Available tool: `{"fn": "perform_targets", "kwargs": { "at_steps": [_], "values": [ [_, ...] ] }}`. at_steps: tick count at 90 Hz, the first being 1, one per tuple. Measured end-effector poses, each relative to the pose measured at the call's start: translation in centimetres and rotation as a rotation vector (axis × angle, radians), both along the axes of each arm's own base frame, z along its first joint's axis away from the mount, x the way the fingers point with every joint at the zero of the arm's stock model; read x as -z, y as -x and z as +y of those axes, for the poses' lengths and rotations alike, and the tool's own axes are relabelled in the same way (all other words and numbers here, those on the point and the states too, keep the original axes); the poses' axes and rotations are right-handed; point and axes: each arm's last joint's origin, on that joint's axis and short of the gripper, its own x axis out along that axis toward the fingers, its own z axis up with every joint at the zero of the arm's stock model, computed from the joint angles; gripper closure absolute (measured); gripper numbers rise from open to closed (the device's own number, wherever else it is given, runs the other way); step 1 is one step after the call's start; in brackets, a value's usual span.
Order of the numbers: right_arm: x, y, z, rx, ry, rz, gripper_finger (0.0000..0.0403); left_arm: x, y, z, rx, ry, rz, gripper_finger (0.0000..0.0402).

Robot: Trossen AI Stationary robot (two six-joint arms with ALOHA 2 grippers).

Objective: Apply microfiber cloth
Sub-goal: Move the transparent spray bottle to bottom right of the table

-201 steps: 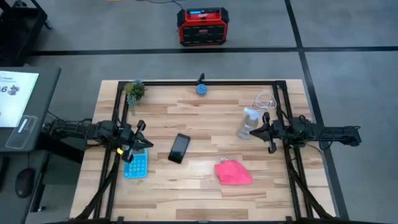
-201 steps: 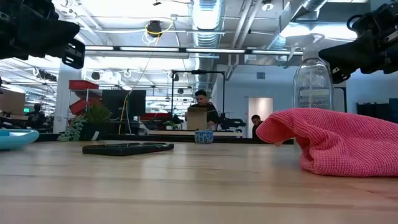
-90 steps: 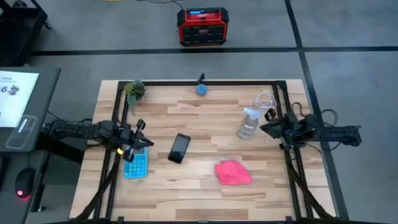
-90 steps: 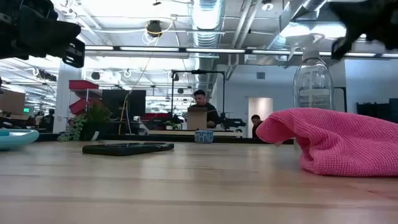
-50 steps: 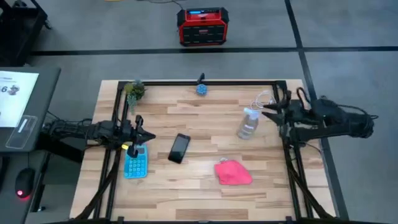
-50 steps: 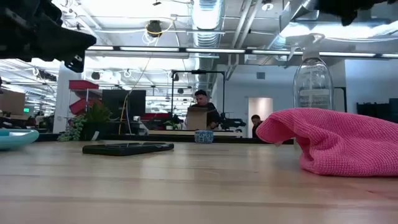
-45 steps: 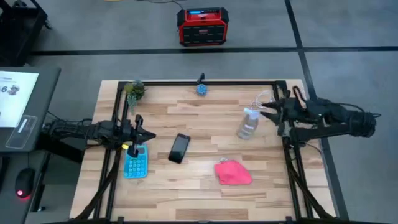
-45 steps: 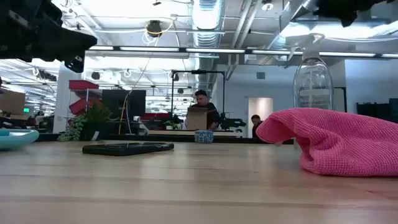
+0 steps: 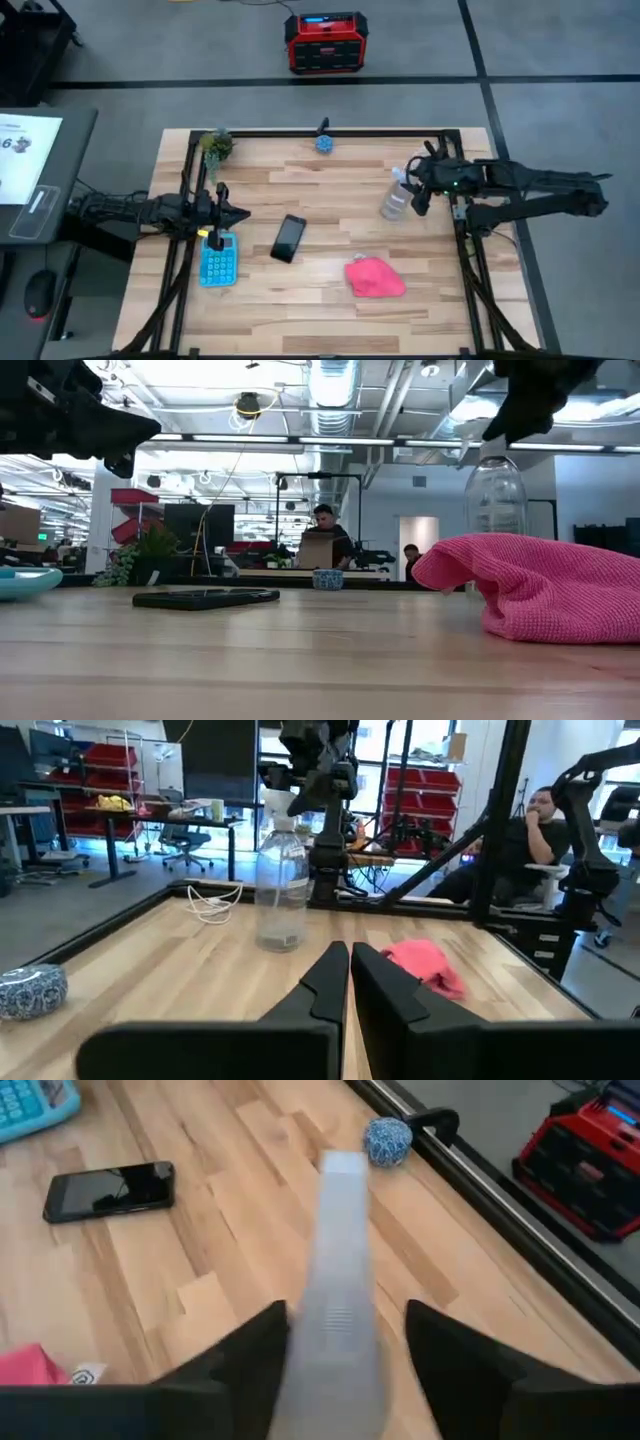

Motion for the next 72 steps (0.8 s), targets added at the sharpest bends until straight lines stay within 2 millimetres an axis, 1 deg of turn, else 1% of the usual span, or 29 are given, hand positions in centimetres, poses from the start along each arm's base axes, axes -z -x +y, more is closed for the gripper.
{"fn": "perform_targets", "kwargs": {
  "at_steps": [3, 5, 13, 22, 29, 35, 44, 51, 57, 65, 72],
  "values": [
    [-0.1, -0.1, 0.0, -0.003, 0.0, -0.012, 0.0314, 0.0, 0.0, 0.0, 0.0, 0.001, 0.0, 0.0402],
    [-0.1, -0.2, 0.1, -0.006, -0.001, -0.02, 0.0325, 0.0, 0.0, 0.0, 0.0, 0.002, 0.0, 0.0402],
    [-1.0, -0.2, 0.6, -0.02, -0.011, -0.059, 0.0325, 0.0, 0.0, 0.0, 0.001, 0.026, -0.001, 0.0402],
    [-3.3, -0.4, 1.8, -0.046, -0.076, -0.139, 0.0326, 0.0, 0.0, 0.0, 0.001, 0.044, -0.001, 0.0402],
    [-5.0, -0.5, 3.3, -0.104, -0.132, -0.152, 0.0326, 0.0, 0.0, 0.0, 0.001, 0.043, 0.0, 0.0402],
    [-6.4, -0.7, 5.0, -0.157, -0.201, -0.148, 0.0325, 0.0, 0.0, 0.0, 0.001, 0.045, 0.002, 0.0402],
    [-7.4, -0.7, 8.0, -0.221, -0.326, -0.094, 0.0326, 0.1, 0.0, 0.0, 0.002, 0.054, 0.006, 0.0402],
    [-7.5, -0.7, 10.9, -0.263, -0.422, -0.049, 0.0326, 0.1, 0.0, 0.0, 0.002, 0.057, 0.006, 0.0402],
    [-7.1, -0.7, 13.6, -0.268, -0.492, -0.018, 0.0326, 0.1, 0.0, 0.0, 0.002, 0.057, 0.007, 0.0402],
    [-5.7, -0.4, 17.0, -0.214, -0.512, 0.019, 0.0326, 0.1, 0.0, 0.0, 0.002, 0.057, 0.007, 0.0402],
    [-3.9, 0.2, 19.6, -0.131, -0.477, 0.075, 0.0326, 0.1, 0.0, 0.0, 0.002, 0.057, 0.009, 0.0402]
  ]
}}
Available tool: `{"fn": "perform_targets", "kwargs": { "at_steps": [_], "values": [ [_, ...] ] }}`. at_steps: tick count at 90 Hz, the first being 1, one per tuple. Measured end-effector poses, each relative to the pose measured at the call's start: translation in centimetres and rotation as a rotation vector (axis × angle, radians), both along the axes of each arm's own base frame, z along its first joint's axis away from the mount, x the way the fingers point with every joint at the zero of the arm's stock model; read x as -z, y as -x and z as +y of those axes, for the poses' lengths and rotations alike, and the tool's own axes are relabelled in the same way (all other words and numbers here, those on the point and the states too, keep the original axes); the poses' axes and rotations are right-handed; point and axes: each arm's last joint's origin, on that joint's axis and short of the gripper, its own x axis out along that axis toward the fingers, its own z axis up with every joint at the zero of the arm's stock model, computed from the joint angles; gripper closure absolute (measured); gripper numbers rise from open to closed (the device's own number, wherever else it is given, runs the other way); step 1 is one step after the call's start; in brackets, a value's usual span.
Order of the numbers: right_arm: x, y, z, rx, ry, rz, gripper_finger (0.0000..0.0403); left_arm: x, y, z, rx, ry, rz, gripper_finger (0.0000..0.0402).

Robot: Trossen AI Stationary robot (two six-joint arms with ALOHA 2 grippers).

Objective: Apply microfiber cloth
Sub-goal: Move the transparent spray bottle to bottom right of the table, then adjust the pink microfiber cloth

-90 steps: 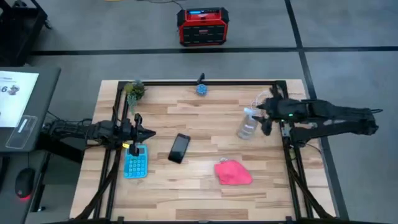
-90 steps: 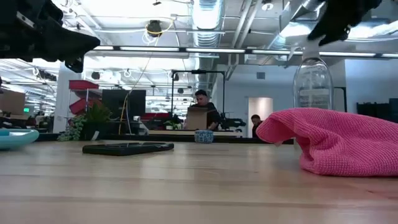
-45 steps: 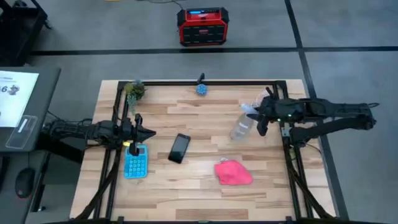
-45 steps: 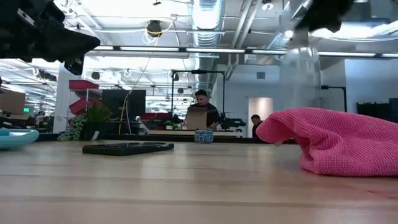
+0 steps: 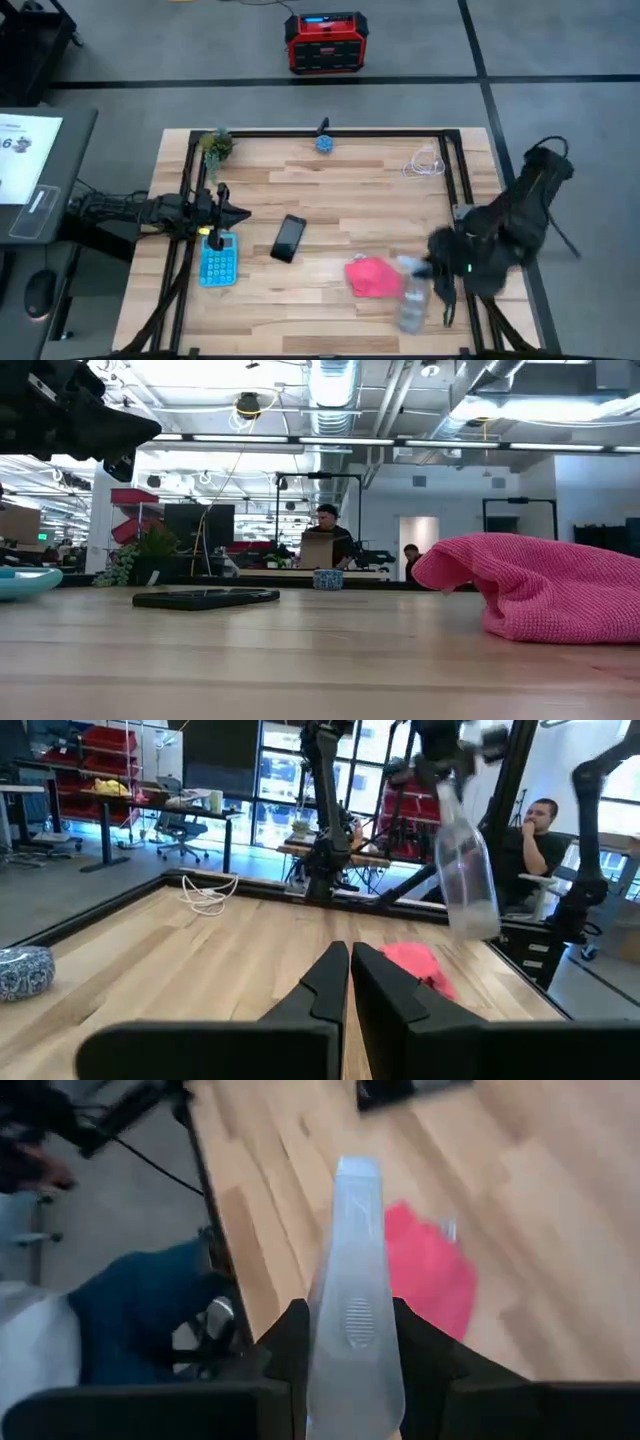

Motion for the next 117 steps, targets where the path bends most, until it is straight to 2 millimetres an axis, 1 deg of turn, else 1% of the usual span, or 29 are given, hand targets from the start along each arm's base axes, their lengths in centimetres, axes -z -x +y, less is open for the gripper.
{"fn": "perform_targets", "kwargs": {
  "at_steps": [7, 20, 41, 59, 63, 67, 70, 74, 78, 83, 86, 91, 100, 109, 117],
  "values": [
    [1.8, 0.6, 1.9, 0.097, 0.086, 0.042, 0.0326, 0.0, 0.0, 0.0, -0.001, 0.0, 0.001, 0.0402],
    [2.6, 1.5, 5.0, 0.207, 0.18, 0.046, 0.0325, 0.0, 0.0, 0.0, 0.002, 0.035, 0.0, 0.0402],
    [3.4, 1.7, 9.5, 0.153, 0.296, 0.048, 0.0325, 0.0, 0.0, 0.0, 0.007, 0.108, -0.003, 0.0402],
    [4.3, 1.6, 11.4, 0.127, 0.328, 0.042, 0.0323, 0.0, 0.0, 0.0, 0.008, 0.118, -0.004, 0.0402],
    [4.5, 1.5, 11.7, 0.127, 0.327, 0.041, 0.0307, 0.0, 0.0, 0.0, 0.008, 0.118, -0.004, 0.0402],
    [4.5, 1.5, 12.0, 0.129, 0.308, 0.042, 0.0281, 0.0, 0.0, 0.0, 0.009, 0.12, -0.004, 0.0402],
    [4.6, 1.6, 12.1, 0.129, 0.298, 0.051, 0.0256, 0.0, 0.0, 0.0, 0.01, 0.125, -0.003, 0.0402],
    [4.6, 1.9, 12.3, 0.124, 0.258, 0.126, 0.0222, 0.0, 0.0, 0.0, 0.011, 0.133, -0.004, 0.0402],
    [4.8, 1.8, 12.5, 0.122, 0.272, 0.132, 0.019, 0.0, 0.0, 0.0, 0.011, 0.136, -0.004, 0.0402],
    [4.0, 1.9, 12.1, 0.129, 0.237, 0.174, 0.016, 0.0, 0.0, 0.0, 0.013, 0.137, -0.002, 0.0402],
    [3.1, 1.9, 11.8, 0.13, 0.222, 0.174, 0.0149, 0.1, 0.0, 0.0, 0.013, 0.137, 0.0, 0.0402],
    [2.2, 1.8, 11.6, 0.108, 0.221, 0.163, 0.0139, 0.1, 0.0, 0.0, 0.014, 0.139, 0.003, 0.0402],
    [1.1, 1.1, 11.2, 0.054, 0.222, 0.153, 0.0139, 0.1, -0.1, -0.1, 0.016, 0.143, 0.002, 0.0402],
    [-1.3, 0.6, 9.7, 0.013, 0.215, 0.114, 0.0145, 0.1, -0.1, -0.1, 0.016, 0.141, 0.008, 0.0402],
    [-2.5, -0.3, 8.6, -0.029, 0.252, 0.079, 0.0149, 0.1, -0.1, -0.1, 0.017, 0.153, 0.005, 0.0402]
  ]
}}
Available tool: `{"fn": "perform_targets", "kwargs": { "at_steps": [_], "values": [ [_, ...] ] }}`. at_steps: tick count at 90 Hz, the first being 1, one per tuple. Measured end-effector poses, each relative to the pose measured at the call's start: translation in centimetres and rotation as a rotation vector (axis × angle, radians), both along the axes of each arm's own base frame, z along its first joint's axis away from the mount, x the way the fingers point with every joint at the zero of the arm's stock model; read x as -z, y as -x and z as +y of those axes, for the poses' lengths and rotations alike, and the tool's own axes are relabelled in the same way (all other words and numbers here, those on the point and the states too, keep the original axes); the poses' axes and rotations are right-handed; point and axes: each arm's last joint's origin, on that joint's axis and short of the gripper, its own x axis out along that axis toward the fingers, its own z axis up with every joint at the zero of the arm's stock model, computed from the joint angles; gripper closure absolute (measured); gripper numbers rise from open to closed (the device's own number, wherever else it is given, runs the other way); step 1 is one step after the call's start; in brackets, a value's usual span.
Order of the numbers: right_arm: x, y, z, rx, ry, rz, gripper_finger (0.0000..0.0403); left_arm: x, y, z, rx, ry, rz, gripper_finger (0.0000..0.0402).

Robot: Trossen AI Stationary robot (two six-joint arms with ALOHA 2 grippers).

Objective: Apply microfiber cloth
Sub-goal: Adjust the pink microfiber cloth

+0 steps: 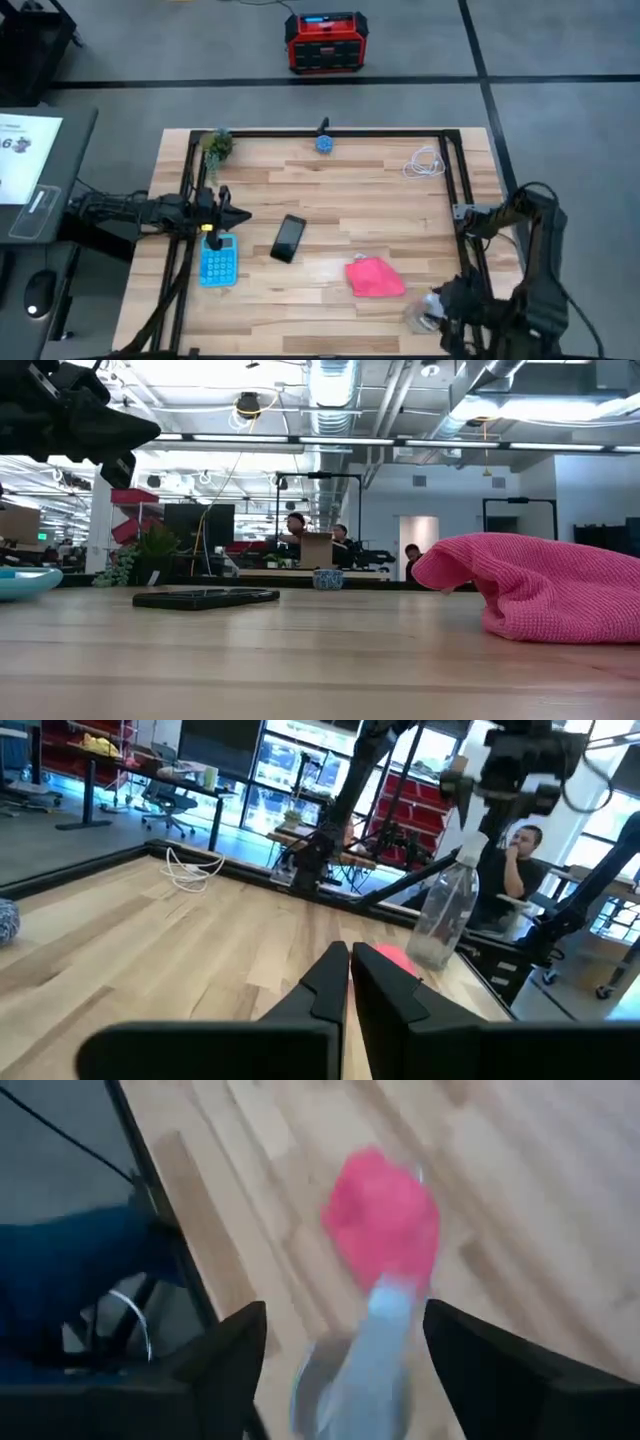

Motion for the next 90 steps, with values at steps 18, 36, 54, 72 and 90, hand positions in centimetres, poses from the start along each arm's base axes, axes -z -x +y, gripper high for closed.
{"fn": "perform_targets", "kwargs": {
  "at_steps": [18, 36, 54, 72, 90],
  "values": [
    [-2.9, -2.5, -4.9, -0.063, 0.144, -0.067, 0.015, 0.0, 0.0, 0.0, 0.0, 0.017, -0.001, 0.0402],
    [-3.3, -7.8, -11.8, -0.118, 0.147, 0.133, 0.015, 0.0, 0.0, 0.0, 0.0, 0.02, 0.001, 0.0402],
    [1.9, -14.2, -17.9, -0.382, -0.076, 0.221, 0.015, 0.0, 0.0, 0.0, 0.0, 0.019, 0.002, 0.0402],
    [11.1, -16.4, -21.2, -0.557, -0.33, 0.213, 0.015, 0.0, 0.0, 0.0, 0.0, 0.019, 0.003, 0.0402],
    [17.6, -17.1, -22.3, -0.601, -0.462, 0.248, 0.015, 0.0, 0.0, 0.0, -0.001, 0.01, 0.004, 0.0402]
  ]
}}
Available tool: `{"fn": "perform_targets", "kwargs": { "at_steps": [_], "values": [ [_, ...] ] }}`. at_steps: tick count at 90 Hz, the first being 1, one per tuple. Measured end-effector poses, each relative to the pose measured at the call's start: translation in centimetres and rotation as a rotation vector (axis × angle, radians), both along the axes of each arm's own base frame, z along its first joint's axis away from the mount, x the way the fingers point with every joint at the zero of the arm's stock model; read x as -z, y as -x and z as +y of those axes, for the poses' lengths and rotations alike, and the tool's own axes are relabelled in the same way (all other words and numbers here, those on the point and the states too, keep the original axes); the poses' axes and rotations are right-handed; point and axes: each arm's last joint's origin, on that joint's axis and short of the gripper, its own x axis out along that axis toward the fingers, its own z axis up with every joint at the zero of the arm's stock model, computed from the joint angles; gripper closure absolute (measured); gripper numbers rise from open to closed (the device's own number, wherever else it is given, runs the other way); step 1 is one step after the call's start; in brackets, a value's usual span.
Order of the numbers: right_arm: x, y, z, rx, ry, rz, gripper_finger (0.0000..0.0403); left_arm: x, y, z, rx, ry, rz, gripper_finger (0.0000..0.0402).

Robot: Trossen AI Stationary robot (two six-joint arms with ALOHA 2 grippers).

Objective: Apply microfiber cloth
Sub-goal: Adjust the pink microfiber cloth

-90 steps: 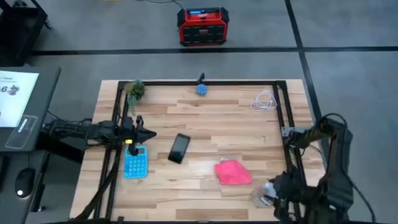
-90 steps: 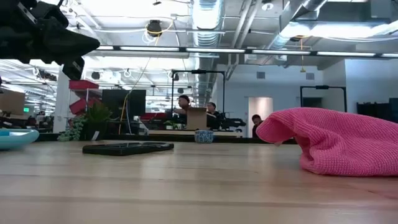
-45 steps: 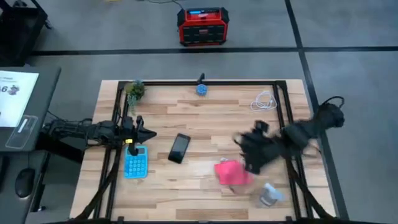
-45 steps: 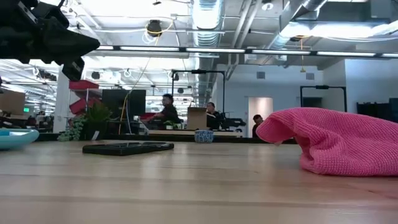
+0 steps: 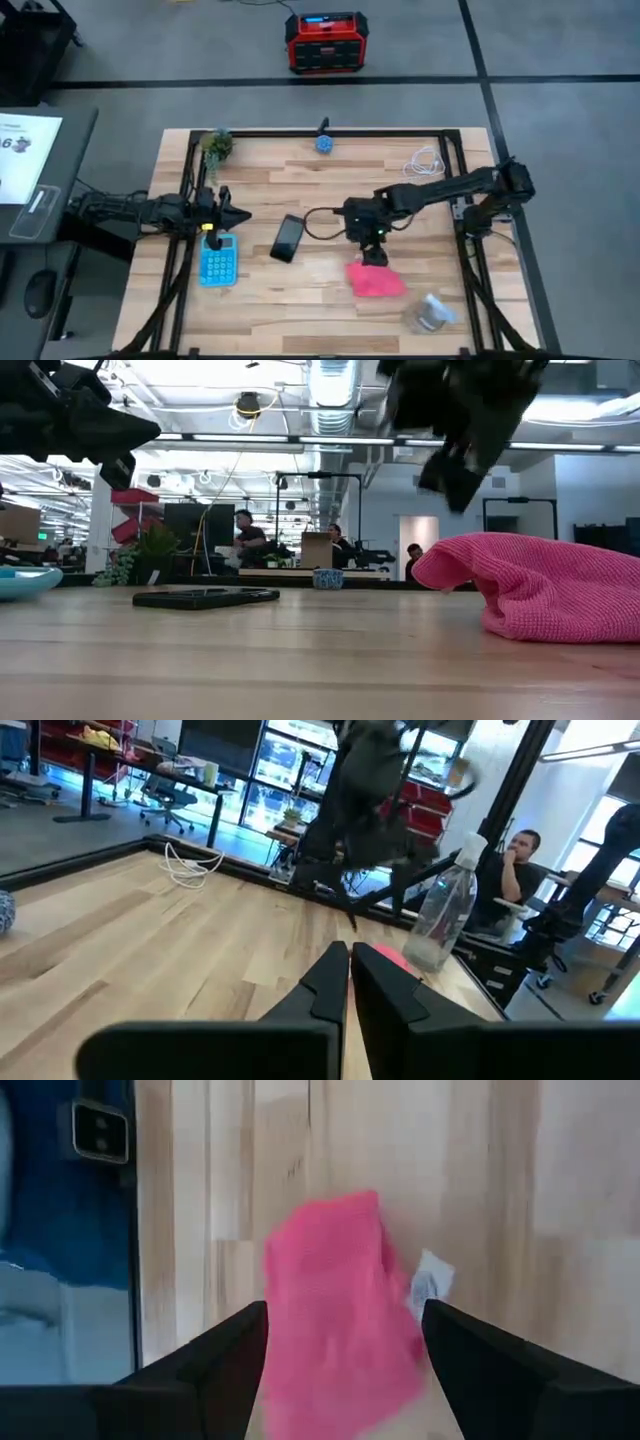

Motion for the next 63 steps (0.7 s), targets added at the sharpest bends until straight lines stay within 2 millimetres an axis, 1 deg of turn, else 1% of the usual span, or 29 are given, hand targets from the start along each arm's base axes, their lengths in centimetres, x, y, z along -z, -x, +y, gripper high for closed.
{"fn": "perform_targets", "kwargs": {
  "at_steps": [11, 16, 23, 27, 30, 34, 39, 44, 47, 52, 55, 59, 63],
  "values": [
    [3.2, -1.0, 0.5, -0.04, 0.012, 0.057, 0.015, 0.0, 0.0, 0.0, 0.0, -0.025, 0.002, 0.0402],
    [4.4, -1.4, 0.7, -0.053, 0.025, 0.065, 0.015, 0.0, 0.0, 0.0, -0.001, -0.028, 0.002, 0.0402],
    [5.9, -1.6, 0.8, -0.07, 0.036, 0.101, 0.0165, 0.0, 0.0, 0.0, -0.002, -0.031, 0.001, 0.0402],
    [6.5, -1.7, 0.9, -0.08, 0.044, 0.111, 0.0186, 0.0, 0.0, 0.0, -0.003, -0.032, 0.002, 0.0402],
    [6.8, -1.7, 1.0, -0.085, 0.047, 0.118, 0.0209, 0.0, 0.0, 0.0, -0.003, -0.032, 0.002, 0.0402],
    [7.1, -1.8, 1.0, -0.092, 0.058, 0.123, 0.0247, 0.0, 0.0, 0.0, -0.003, -0.032, 0.003, 0.0402],
    [7.3, -1.8, 1.0, -0.096, 0.085, 0.122, 0.0307, 0.0, 0.0, 0.0, -0.005, -0.033, 0.005, 0.0402],
    [7.0, -1.8, 1.0, -0.102, 0.12, 0.111, 0.0365, 0.0, 0.0, 0.0, -0.006, -0.033, 0.007, 0.0402],
    [6.4, -1.8, 1.0, -0.1, 0.146, 0.102, 0.0383, 0.1, 0.0, 0.0, -0.006, -0.033, 0.008, 0.0402],
    [5.3, -1.8, 0.9, -0.081, 0.231, 0.088, 0.0389, 0.1, -0.1, 0.0, -0.006, -0.034, 0.01, 0.0402],
    [4.1, -1.9, 0.8, -0.064, 0.295, 0.066, 0.0391, 0.1, -0.1, 0.0, -0.006, -0.034, 0.012, 0.0402],
    [2.0, -1.9, 0.5, -0.034, 0.399, 0.017, 0.0396, 0.1, -0.1, 0.0, -0.007, -0.033, 0.013, 0.0402],
    [-0.3, -1.9, 0.2, 0.012, 0.543, -0.041, 0.0399, 0.1, -0.1, 0.0, -0.008, -0.034, 0.013, 0.0402]
  ]
}}
